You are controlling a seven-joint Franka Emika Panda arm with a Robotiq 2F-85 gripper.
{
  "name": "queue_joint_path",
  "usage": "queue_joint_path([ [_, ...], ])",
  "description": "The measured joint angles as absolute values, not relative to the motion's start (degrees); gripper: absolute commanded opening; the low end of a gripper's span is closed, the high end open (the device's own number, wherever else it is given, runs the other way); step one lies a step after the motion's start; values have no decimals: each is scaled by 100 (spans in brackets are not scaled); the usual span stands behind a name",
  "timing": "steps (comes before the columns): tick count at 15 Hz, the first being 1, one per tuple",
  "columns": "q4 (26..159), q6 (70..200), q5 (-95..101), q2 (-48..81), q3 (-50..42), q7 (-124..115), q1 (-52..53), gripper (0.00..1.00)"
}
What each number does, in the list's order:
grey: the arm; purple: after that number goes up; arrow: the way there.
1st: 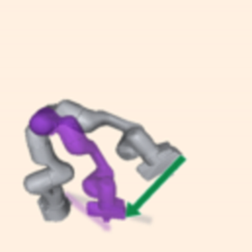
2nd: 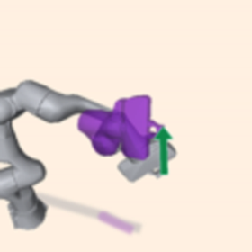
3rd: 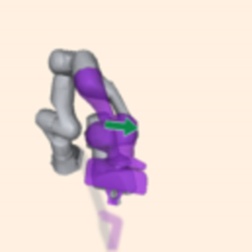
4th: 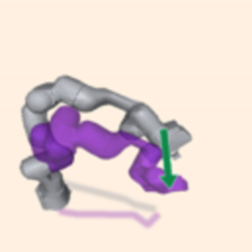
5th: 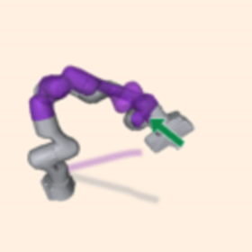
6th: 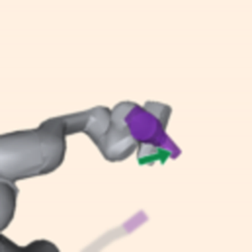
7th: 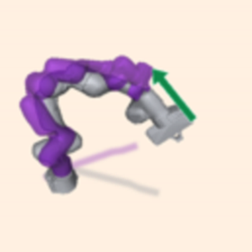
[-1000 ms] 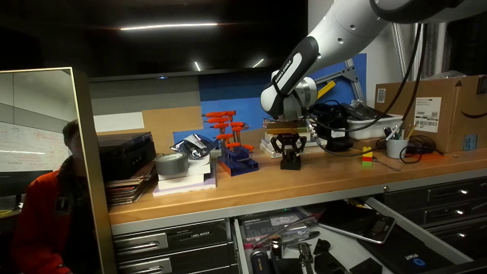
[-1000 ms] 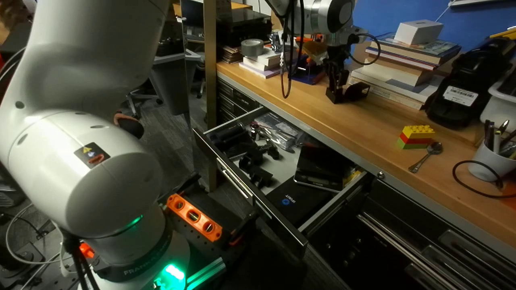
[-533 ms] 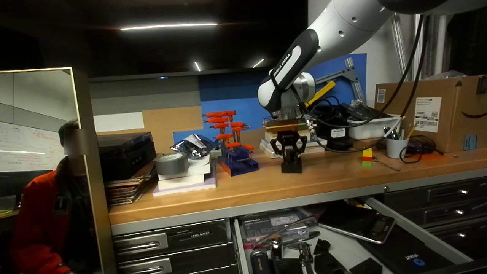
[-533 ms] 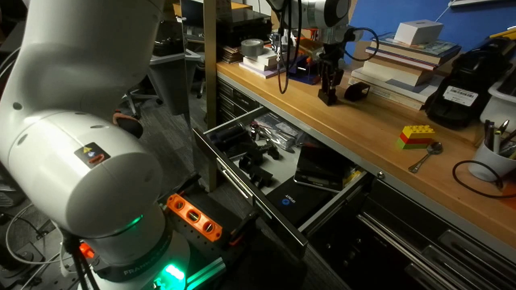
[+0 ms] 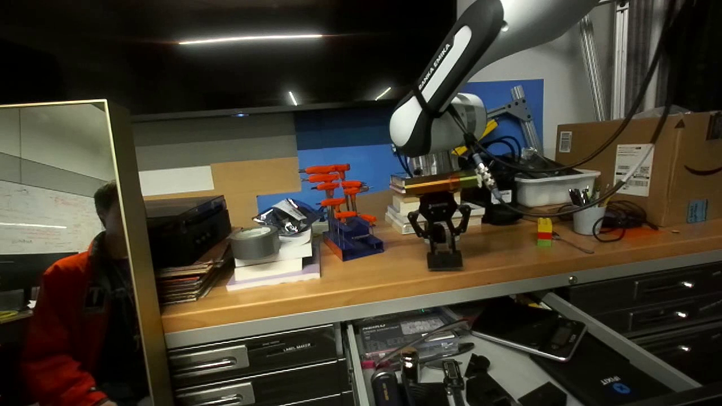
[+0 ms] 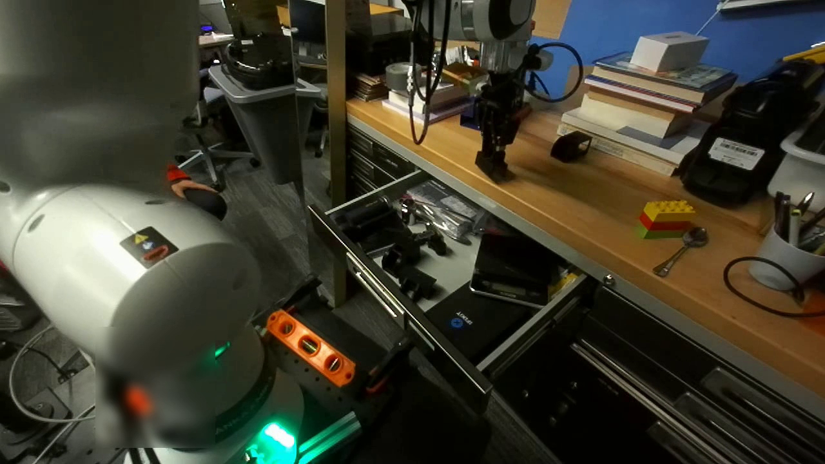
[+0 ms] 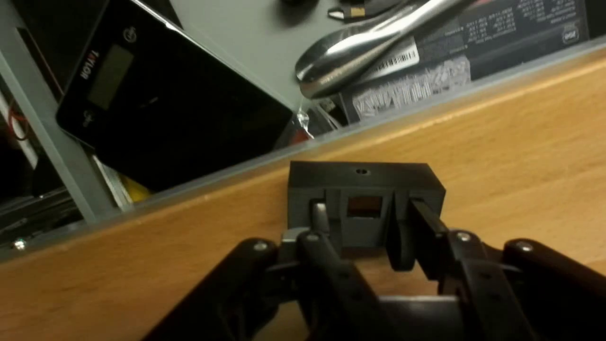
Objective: Put the black objects in the drawer and close it
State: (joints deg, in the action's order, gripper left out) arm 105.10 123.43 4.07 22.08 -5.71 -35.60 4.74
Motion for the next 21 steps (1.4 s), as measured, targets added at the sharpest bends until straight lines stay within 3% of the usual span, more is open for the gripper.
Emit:
queue_joint_path([
  [9,12890,13226,423,772,-562,-3874,473,22],
  [21,13401,14605,1027,1489,-755,-5397,466,22],
])
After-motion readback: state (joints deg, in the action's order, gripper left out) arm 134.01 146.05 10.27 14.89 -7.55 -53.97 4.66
